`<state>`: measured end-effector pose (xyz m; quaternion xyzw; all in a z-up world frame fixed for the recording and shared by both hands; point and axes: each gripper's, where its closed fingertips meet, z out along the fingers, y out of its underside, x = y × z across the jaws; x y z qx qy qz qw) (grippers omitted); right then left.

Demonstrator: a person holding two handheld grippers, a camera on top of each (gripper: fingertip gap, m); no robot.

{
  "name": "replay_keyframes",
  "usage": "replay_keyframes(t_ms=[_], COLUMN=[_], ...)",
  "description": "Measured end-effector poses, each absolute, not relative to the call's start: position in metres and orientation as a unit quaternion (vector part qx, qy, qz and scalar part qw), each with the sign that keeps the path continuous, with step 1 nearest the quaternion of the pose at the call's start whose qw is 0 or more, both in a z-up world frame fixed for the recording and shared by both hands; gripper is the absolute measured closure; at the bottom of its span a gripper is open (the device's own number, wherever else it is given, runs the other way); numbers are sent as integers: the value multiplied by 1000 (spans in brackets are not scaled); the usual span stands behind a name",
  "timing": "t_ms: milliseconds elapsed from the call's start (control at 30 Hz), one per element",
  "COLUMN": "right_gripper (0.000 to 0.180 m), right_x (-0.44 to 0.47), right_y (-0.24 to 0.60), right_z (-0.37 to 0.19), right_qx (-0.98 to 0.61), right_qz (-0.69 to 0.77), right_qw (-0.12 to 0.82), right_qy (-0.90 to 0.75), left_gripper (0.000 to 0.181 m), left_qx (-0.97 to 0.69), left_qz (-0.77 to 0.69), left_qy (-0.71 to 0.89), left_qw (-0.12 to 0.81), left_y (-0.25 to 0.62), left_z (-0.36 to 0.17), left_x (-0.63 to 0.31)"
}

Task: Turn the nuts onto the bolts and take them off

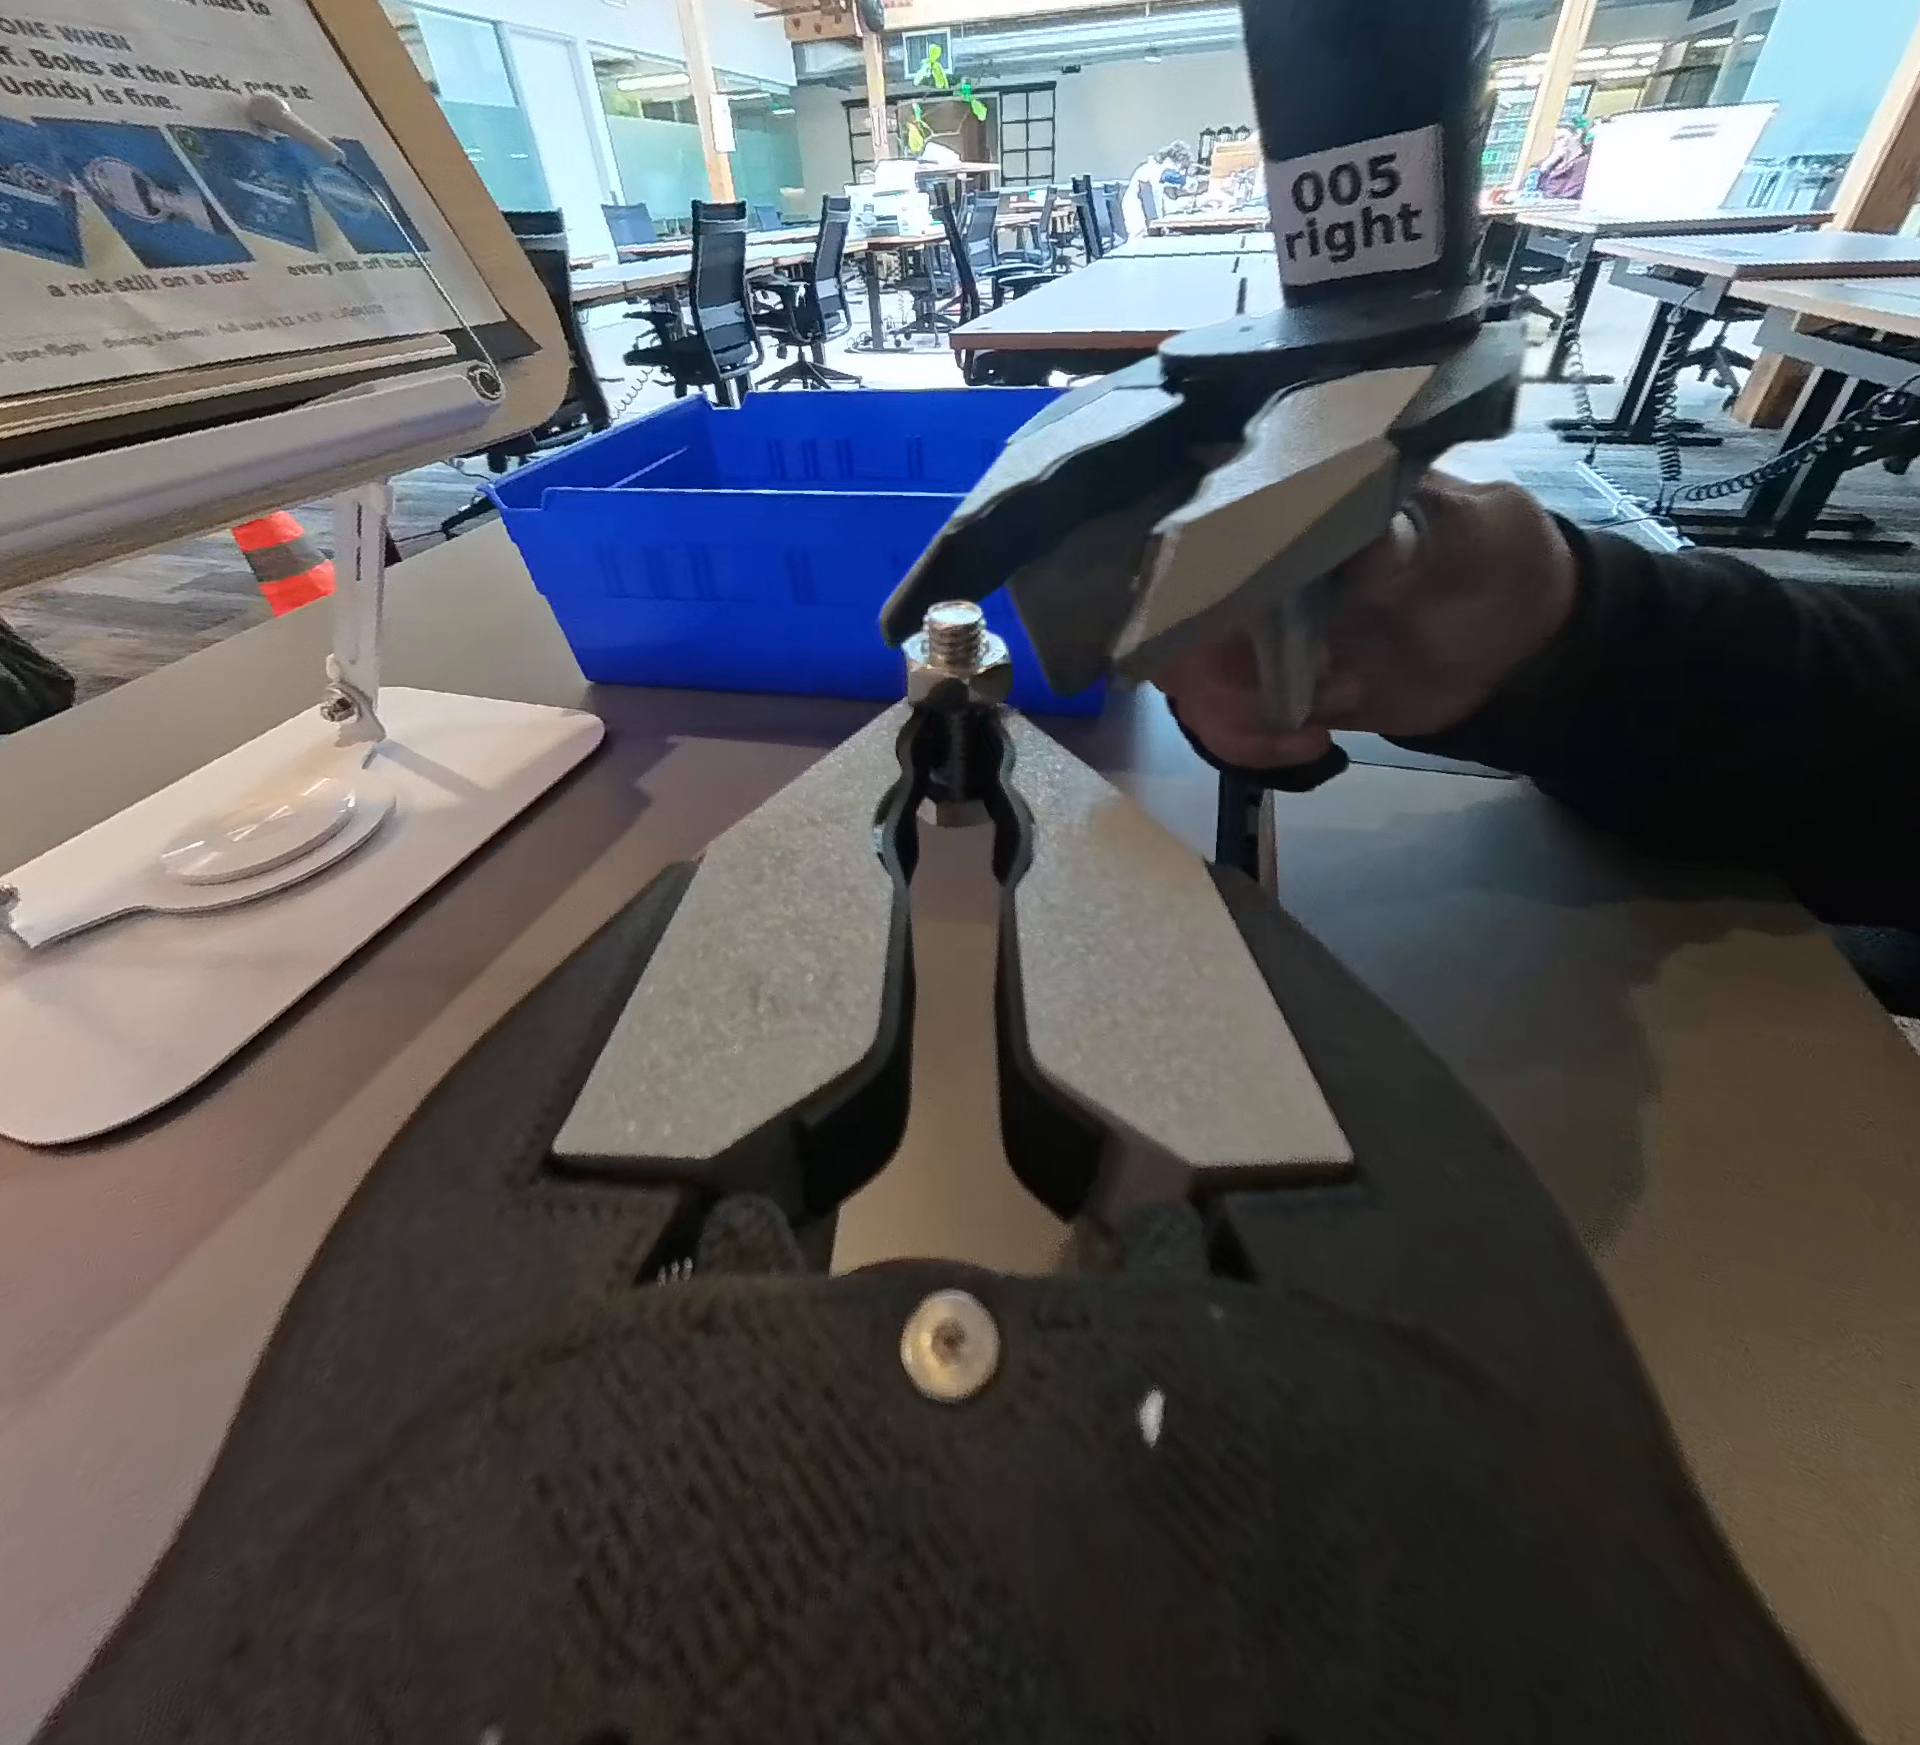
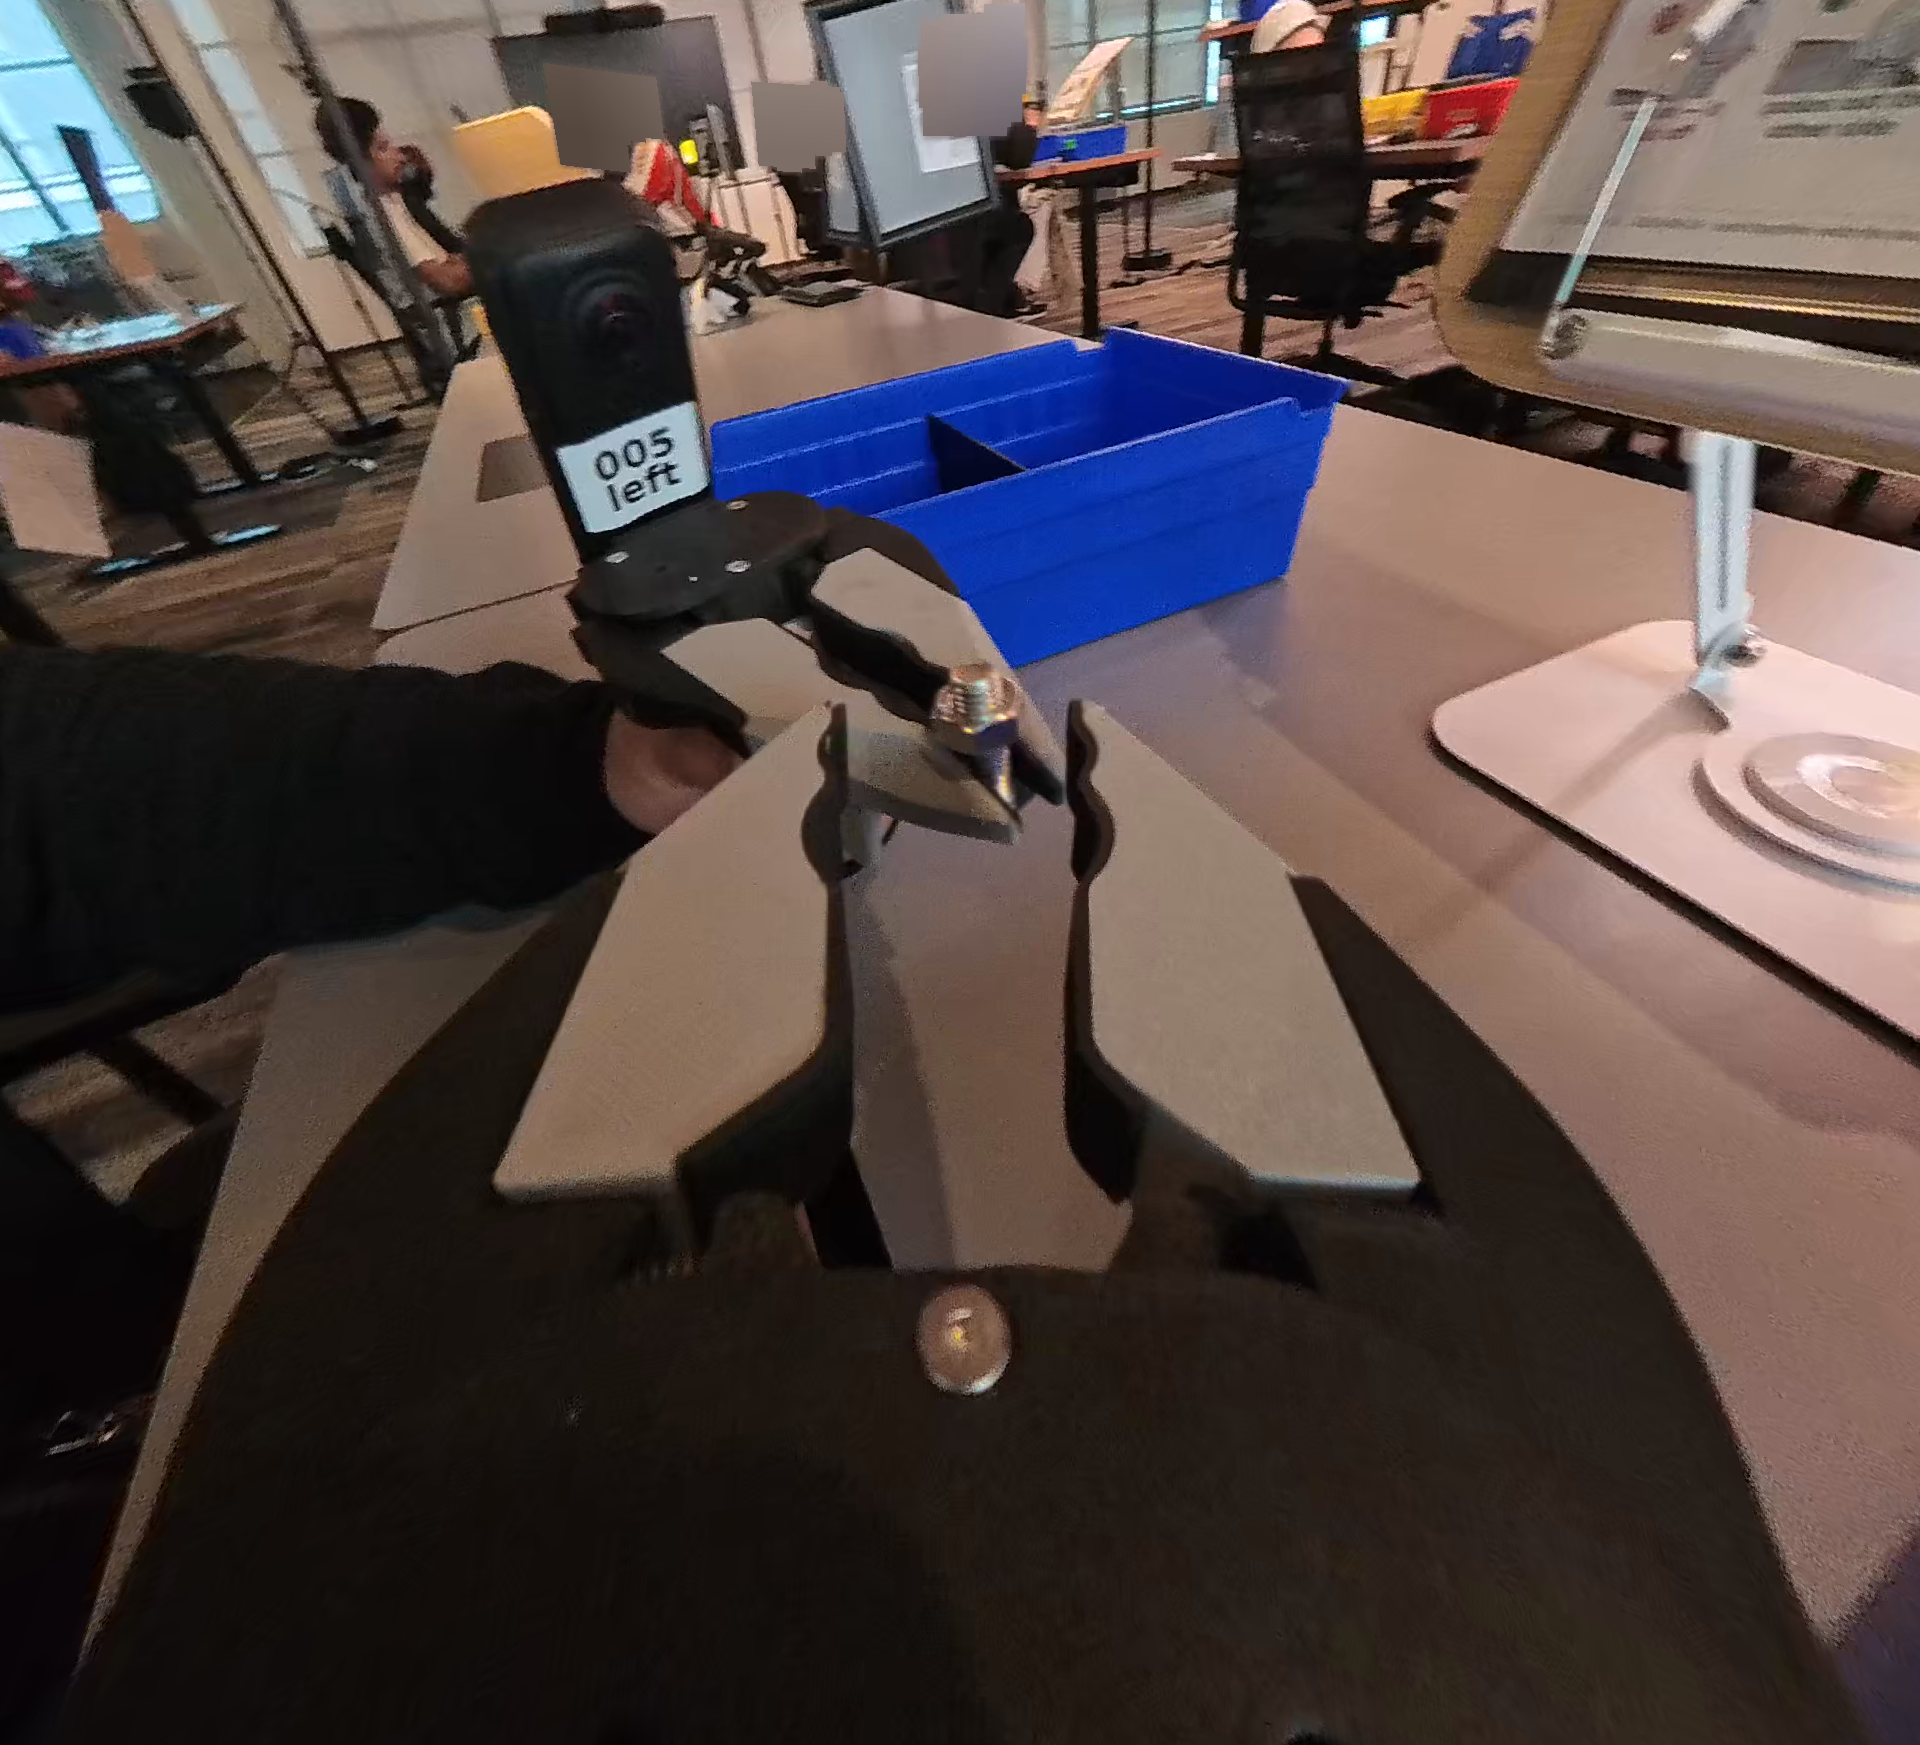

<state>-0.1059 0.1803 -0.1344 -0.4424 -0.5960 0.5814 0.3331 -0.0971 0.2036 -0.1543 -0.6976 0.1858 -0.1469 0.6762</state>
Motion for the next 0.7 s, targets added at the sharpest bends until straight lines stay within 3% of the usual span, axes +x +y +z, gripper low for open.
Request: replay_keyframes(t_ms=[400, 433, 467, 533, 600, 700], right_gripper=[140, 170, 180, 176, 146, 148], right_x=[-96, -86, -76, -80, -89, -94], right_y=[167, 155, 142, 149, 165, 179], right_z=[-130, -128, -121, -118, -120, -121], right_qx=[-410, -378, -345, -361, -391, -418], right_qz=[583, 598, 625, 623, 602, 599], right_qw=[325, 304, 275, 291, 323, 338], right_qy=[-622, -639, -644, -630, -617, -594], left_gripper=[174, 174, 174, 174, 174, 174], left_qx=[-697, -698, -702, -700, -700, -698], left_qz=[-140, -135, -135, -142, -143, -147], left_qy=[182, 174, 168, 164, 163, 172], left_qw=[680, 682, 679, 681, 681, 680], left_y=[203, 204, 205, 205, 205, 204], left_z=[-152, -151, -152, -152, -152, -152], left_x=[-100, -103, -106, -108, -109, -104])
